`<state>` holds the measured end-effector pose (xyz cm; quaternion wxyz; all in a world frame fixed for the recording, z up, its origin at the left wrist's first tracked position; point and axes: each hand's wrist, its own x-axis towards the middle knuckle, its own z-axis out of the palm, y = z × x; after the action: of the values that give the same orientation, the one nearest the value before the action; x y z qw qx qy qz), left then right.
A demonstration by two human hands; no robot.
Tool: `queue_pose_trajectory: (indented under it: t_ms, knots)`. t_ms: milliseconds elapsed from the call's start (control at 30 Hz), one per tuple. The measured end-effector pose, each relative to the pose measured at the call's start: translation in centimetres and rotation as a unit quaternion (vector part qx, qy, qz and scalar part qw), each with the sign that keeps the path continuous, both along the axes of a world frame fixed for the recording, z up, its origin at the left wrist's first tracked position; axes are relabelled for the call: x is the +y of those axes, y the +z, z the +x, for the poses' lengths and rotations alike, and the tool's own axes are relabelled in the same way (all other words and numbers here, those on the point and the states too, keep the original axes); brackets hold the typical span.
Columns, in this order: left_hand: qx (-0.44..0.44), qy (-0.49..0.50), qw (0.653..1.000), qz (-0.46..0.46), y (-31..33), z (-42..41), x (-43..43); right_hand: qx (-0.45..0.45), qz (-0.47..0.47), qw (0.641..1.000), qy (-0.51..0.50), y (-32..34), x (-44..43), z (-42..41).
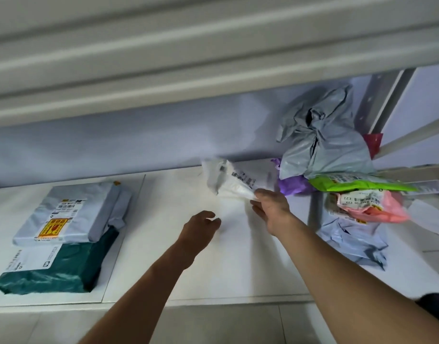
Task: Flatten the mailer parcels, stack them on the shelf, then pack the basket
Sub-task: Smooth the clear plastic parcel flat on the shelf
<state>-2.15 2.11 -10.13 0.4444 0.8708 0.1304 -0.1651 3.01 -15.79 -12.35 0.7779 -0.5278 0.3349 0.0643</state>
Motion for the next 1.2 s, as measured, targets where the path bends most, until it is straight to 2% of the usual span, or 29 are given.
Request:
queue_pose_trajectory:
  t_ms: [133,233,333,433,567,667,767,833,1033,1133,1200]
  knots:
    - [-0.012,0.097,0.993,-0.070,1.0,-0.1,1.1,-0.002,-0.057,0.997,0.044,0.2,0.8,-1.5]
    - [-0.010,0.206,0.969,-0.138,1.5,-0.8,2.5,-0.023,-0.084,0.993,0.074,0.0,1.3,-3.0]
    - [0.005,0.247,0.950,-0.191,1.7,-1.9,3.7,-0.039,-0.106,0.989,0.096,-0.2,1.6,-4.0]
    - [0.018,0.230,0.925,-0.301,1.9,-3.2,4.7,-0.055,-0.115,0.986,0.111,0.0,2.6,-4.6]
    - [0.009,0.174,0.919,-0.354,2.3,-3.2,6.1,-0.084,-0.124,0.981,0.120,1.2,4.5,-4.9]
    - [0.011,0.154,0.899,-0.410,3.6,-2.6,7.2,-0.121,-0.137,0.975,0.125,3.2,5.8,-4.5]
    - [-0.006,0.153,0.868,-0.472,4.9,-2.5,8.2,-0.136,-0.196,0.960,0.144,4.4,6.4,-4.0]
    - [-0.015,0.156,0.868,-0.472,5.2,-2.7,9.1,-0.138,-0.220,0.952,0.163,4.7,6.7,-4.0]
    - [-0.027,0.180,0.905,-0.385,4.3,-3.8,11.7,-0.120,-0.233,0.929,0.260,4.3,7.7,-5.8]
    - [-0.015,0.149,0.903,-0.402,3.7,-4.3,13.0,-0.101,-0.217,0.944,0.228,3.8,7.7,-5.9]
    - [-0.001,0.137,0.890,-0.436,3.2,-4.7,13.7,-0.087,-0.222,0.946,0.220,3.5,7.5,-5.6]
